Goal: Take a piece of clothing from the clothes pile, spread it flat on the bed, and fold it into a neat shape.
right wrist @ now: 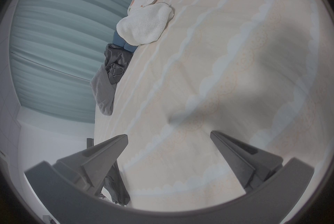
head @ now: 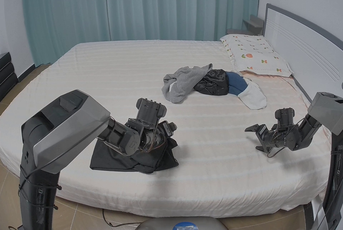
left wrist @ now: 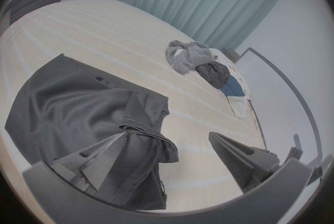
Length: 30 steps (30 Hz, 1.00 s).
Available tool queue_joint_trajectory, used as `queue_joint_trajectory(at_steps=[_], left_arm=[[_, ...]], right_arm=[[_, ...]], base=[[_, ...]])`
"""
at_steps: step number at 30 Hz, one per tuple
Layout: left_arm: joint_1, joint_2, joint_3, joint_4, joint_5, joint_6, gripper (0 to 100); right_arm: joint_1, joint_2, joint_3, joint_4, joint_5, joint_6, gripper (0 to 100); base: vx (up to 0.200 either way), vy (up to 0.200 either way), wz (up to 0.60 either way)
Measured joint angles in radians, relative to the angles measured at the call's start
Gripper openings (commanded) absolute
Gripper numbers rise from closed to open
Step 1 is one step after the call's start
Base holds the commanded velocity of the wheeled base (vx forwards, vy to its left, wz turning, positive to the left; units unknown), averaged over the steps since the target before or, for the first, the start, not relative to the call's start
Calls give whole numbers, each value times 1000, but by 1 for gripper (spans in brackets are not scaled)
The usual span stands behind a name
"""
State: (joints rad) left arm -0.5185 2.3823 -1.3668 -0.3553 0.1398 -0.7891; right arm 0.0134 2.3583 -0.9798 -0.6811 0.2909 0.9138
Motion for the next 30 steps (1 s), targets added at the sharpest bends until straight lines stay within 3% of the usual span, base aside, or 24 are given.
queue_joint_trajectory(at_steps=[5, 12, 23, 30], left_arm=[[13, -59, 20, 52, -7, -87, 100], [79, -148, 163, 49, -56, -124, 100], [217, -246, 446, -184, -204, -257, 100], [309, -255, 577, -346, -284, -301, 100]], right_arm=[[7, -1, 14, -29, 0, 0, 100], [27, -9, 40, -55, 0, 0, 100], [89, -40, 72, -64, 0, -15, 100], [178, -89, 120, -100, 0, -20, 100]], base=[[0, 0, 0], [0, 0, 0], [0, 182, 0], [0, 200, 0]])
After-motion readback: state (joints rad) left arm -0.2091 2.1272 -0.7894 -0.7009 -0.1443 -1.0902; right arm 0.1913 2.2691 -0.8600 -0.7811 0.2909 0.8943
